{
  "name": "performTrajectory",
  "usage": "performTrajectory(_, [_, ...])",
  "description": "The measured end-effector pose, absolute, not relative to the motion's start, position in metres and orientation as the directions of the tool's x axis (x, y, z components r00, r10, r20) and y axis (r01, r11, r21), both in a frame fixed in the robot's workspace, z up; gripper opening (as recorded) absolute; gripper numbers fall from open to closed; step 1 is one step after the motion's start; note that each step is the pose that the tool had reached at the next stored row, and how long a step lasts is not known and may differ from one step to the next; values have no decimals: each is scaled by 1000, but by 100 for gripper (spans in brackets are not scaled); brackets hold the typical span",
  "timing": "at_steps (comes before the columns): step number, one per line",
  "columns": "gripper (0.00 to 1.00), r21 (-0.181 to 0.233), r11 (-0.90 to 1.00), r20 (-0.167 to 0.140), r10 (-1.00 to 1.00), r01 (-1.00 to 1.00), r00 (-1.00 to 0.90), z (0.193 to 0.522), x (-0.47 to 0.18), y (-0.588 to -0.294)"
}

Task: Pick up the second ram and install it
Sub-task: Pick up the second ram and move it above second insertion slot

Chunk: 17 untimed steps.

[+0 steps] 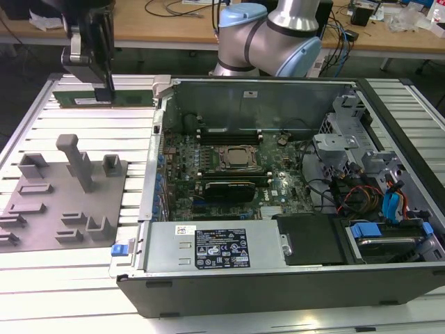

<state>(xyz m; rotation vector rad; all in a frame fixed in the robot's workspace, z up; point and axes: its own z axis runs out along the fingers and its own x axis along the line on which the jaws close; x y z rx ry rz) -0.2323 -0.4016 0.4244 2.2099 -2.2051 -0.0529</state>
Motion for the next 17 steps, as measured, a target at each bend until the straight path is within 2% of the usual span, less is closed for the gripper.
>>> performTrajectory(17, [13,41,-2,-14,-1000,-999,2,421,-185,-398])
